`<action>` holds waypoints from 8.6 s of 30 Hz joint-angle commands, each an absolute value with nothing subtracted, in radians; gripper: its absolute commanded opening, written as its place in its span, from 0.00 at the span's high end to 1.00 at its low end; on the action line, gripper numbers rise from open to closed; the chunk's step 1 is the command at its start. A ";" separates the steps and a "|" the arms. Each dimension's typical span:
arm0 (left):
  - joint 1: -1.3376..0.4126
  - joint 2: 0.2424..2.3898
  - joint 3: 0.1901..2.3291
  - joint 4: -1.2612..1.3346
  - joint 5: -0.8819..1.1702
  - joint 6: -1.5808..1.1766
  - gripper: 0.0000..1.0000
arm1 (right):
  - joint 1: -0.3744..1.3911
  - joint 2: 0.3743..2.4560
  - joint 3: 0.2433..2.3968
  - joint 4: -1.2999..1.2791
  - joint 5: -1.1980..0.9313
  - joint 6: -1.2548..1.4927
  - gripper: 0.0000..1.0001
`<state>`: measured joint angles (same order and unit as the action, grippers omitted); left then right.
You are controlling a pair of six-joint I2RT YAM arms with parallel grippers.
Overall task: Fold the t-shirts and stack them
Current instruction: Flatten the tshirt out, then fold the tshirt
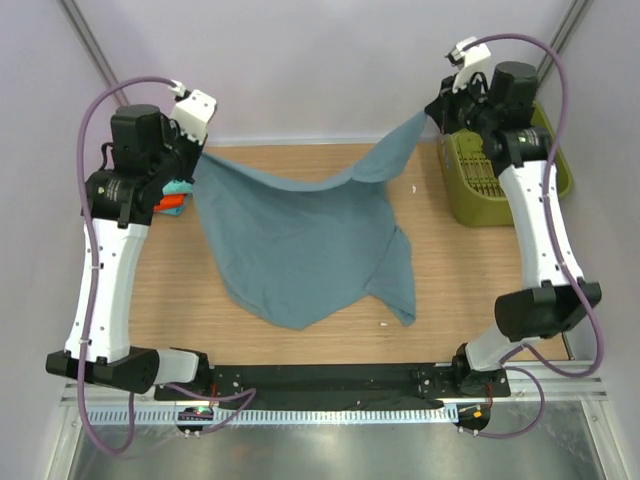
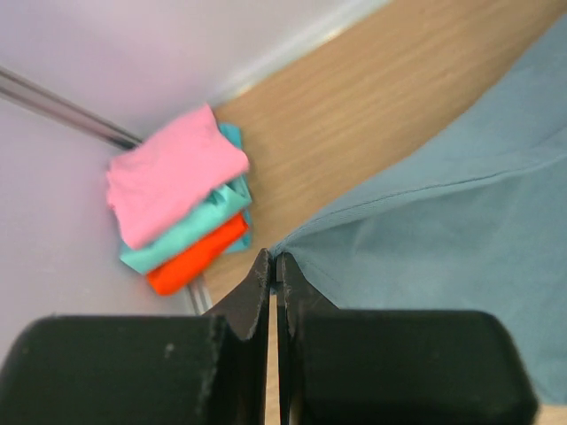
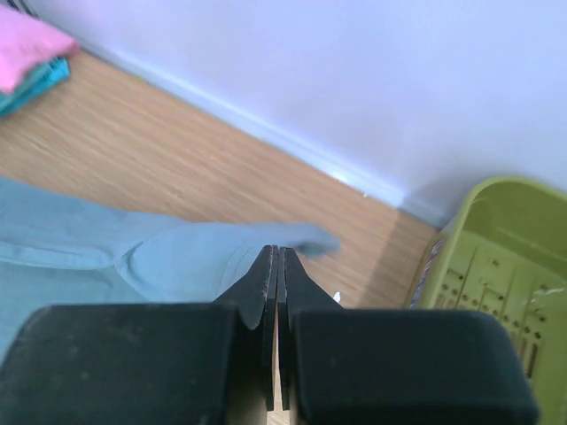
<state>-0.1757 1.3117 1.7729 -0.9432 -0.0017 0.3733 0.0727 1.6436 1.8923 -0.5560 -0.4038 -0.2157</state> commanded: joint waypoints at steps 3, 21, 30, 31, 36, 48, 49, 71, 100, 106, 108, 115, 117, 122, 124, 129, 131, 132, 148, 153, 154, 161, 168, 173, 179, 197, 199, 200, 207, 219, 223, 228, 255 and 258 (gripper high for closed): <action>-0.201 1.327 2.001 -0.876 -0.014 0.446 1.00 | 0.071 1.494 1.913 -0.520 -0.387 -0.167 0.98; -0.235 1.097 2.180 -0.796 0.239 0.526 1.00 | 0.071 1.161 2.273 -0.646 -0.275 -0.086 0.99; -0.192 1.083 2.302 -0.773 0.226 0.468 1.00 | 0.058 1.150 2.453 -0.657 -0.249 -0.095 0.99; -0.189 1.085 2.299 -0.772 0.222 0.469 1.00 | 0.058 1.158 2.453 -0.644 -0.238 -0.097 0.99; -0.186 1.085 2.266 -0.765 0.196 0.477 1.00 | 0.055 1.198 2.453 -0.601 -0.225 -0.090 0.99; -0.187 1.143 2.069 -0.703 0.069 0.601 1.00 | 0.052 1.328 2.352 -0.499 -0.184 -0.158 0.99; -0.186 1.147 2.075 -0.703 0.072 0.594 1.00 | 0.052 1.341 2.358 -0.489 -0.180 -0.156 0.99; -0.149 0.925 2.273 -1.024 0.138 0.339 1.00 | 0.031 1.005 2.351 -0.833 -0.256 -0.061 0.99; -0.037 1.291 1.487 -0.591 0.158 0.410 1.00 | 0.048 1.662 1.931 -0.344 -0.264 -0.069 0.99; -0.035 1.550 1.411 -0.389 0.166 0.419 1.00 | 0.109 2.061 2.159 -0.345 -0.195 -0.139 0.99; -0.035 1.609 1.439 -0.361 0.153 0.416 1.00 | 0.126 2.218 2.349 -0.347 -0.164 -0.150 0.99; -0.034 1.769 1.525 -0.293 0.097 0.397 1.00 | 0.173 2.330 2.424 -0.282 -0.112 -0.184 0.99; -0.035 1.795 1.528 -0.275 0.084 0.387 1.00 | 0.172 2.344 2.422 -0.281 -0.091 -0.189 0.99; -0.035 1.873 1.577 -0.207 0.037 0.390 1.00 | 0.167 2.414 2.500 -0.227 -0.054 -0.204 0.99; -0.034 1.949 1.687 -0.213 0.009 0.390 1.00 | 0.166 2.427 2.520 -0.189 -0.020 -0.215 0.99; -0.034 2.072 1.906 -0.250 -0.035 0.370 1.00 | 0.147 2.402 2.507 -0.163 0.026 -0.224 0.99; -0.034 2.082 1.957 -0.302 -0.041 0.357 1.00 | 0.140 2.379 2.473 -0.178 0.017 -0.222 0.99; -0.034 2.082 1.960 -0.320 -0.040 0.354 1.00 | 0.138 2.373 2.464 -0.186 0.014 -0.230 0.99; -0.034 2.010 1.907 -0.353 -0.084 0.373 1.00 | 0.081 2.322 2.414 -0.236 -0.020 -0.196 0.99; -0.032 2.000 1.902 -0.379 -0.081 0.380 1.00 | 0.083 2.296 2.378 -0.264 -0.037 -0.227 0.99; -0.032 1.997 1.898 -0.379 -0.084 0.383 1.00 | 0.078 2.296 2.366 -0.265 -0.040 -0.233 0.99; -0.034 1.979 1.845 -0.406 -0.087 0.397 1.00 | 0.072 2.272 2.352 -0.316 -0.057 -0.223 0.99; -0.031 1.908 1.766 -0.526 -0.054 0.411 1.00 | 0.064 2.111 2.160 -0.390 -0.121 -0.181 0.99; -0.029 1.813 1.671 -0.607 -0.049 0.428 1.00 | 0.058 2.011 2.047 -0.403 -0.140 -0.158 0.99; -0.029 1.688 1.580 -0.641 -0.034 0.420 1.00 | 0.063 1.838 1.904 -0.448 -0.182 -0.089 0.99; -0.021 1.657 1.428 -0.657 -0.038 0.388 1.00 | 0.074 1.483 1.341 -0.422 -0.209 -0.061 0.99; -0.020 1.680 1.424 -0.657 -0.044 0.385 1.00 | 0.075 1.483 1.319 -0.411 -0.209 -0.066 0.99; -0.020 1.687 1.422 -0.663 -0.046 0.384 1.00 | 0.075 1.485 1.303 -0.408 -0.206 -0.066 0.99; -0.018 1.741 1.404 -0.676 -0.043 0.376 1.00 | 0.078 1.476 1.256 -0.396 -0.193 -0.087 0.99; -0.015 1.701 1.286 -0.655 -0.084 0.347 1.00 | 0.089 1.420 1.143 -0.402 -0.206 -0.080 0.99; -0.012 1.707 1.273 -0.644 -0.103 0.353 1.00 | 0.089 1.405 1.112 -0.397 -0.196 -0.086 0.99; -0.006 1.726 1.266 -0.623 -0.129 0.359 1.00 | 0.087 1.397 1.089 -0.393 -0.181 -0.107 0.99; -0.008 1.618 1.356 -0.864 0.238 0.066 0.46 | 0.176 1.342 1.272 -0.543 -0.166 -0.195 0.52; -0.009 1.632 1.344 -0.867 0.245 0.055 0.55 | 0.306 1.379 1.256 -0.609 -0.176 -0.293 0.55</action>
